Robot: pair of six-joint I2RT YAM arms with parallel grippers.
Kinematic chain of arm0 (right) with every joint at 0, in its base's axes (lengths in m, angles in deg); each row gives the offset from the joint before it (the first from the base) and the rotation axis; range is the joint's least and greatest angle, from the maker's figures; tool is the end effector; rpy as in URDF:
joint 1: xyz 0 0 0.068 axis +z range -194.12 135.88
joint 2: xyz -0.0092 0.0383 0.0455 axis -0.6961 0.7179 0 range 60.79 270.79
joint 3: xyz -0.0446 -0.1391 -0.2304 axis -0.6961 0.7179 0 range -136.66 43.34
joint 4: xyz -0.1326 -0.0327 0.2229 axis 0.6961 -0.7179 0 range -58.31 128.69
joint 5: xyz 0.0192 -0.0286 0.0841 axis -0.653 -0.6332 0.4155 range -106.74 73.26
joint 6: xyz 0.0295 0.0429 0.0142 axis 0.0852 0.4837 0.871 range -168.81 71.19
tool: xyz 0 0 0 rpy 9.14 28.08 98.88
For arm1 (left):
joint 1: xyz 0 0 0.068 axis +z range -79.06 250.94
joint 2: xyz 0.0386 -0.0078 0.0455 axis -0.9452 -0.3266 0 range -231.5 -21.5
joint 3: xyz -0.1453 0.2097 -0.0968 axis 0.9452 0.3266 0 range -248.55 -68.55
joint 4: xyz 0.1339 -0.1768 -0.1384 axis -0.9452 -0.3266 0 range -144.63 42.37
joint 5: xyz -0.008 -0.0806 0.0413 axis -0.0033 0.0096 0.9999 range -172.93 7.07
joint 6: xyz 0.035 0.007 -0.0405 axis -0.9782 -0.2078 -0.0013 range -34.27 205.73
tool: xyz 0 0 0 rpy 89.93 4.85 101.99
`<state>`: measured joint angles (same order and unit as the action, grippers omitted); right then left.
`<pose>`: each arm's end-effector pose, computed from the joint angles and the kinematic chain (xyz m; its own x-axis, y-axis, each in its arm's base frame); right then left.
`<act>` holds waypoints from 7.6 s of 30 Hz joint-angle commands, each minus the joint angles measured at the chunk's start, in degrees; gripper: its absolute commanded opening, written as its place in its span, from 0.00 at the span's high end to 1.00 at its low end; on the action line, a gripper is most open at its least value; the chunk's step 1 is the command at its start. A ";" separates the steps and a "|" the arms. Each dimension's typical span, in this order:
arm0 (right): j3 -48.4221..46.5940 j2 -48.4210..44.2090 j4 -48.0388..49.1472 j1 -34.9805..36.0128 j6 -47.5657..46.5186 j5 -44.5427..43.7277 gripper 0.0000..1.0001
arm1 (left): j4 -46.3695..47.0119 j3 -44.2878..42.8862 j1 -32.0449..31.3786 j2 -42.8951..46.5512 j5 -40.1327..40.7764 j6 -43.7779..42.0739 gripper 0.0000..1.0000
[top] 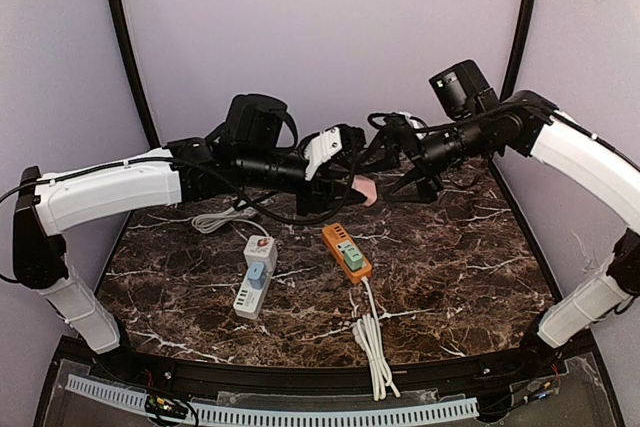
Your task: Insert the plug
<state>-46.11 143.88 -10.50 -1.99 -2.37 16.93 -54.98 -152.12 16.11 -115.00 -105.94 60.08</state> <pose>0.2101 0.2166 0.3919 -0.9705 -0.0645 -0.2325 -0.2273 0.5678 0.7912 0.2131 -0.3265 0.3622 0.2645 0.3163 -0.9111 0.9461 0.0978 0.3086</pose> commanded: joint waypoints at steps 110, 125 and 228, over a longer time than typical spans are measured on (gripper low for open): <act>19.52 -9.35 45.72 -5.95 26.14 18.97 1.00 | 27.90 19.04 4.12 16.72 -2.25 18.70 0.01; 3.01 0.48 14.83 -9.68 0.76 11.10 1.00 | 8.57 22.50 4.17 26.42 11.41 19.82 0.01; -37.50 52.33 -28.62 3.05 -29.21 -23.86 1.00 | -6.79 35.33 12.73 33.02 31.94 26.84 0.01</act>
<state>-85.19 195.99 -38.96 0.53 -30.35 -6.47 -62.24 -117.93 28.46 -82.54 -74.22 86.62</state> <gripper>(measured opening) 0.261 0.987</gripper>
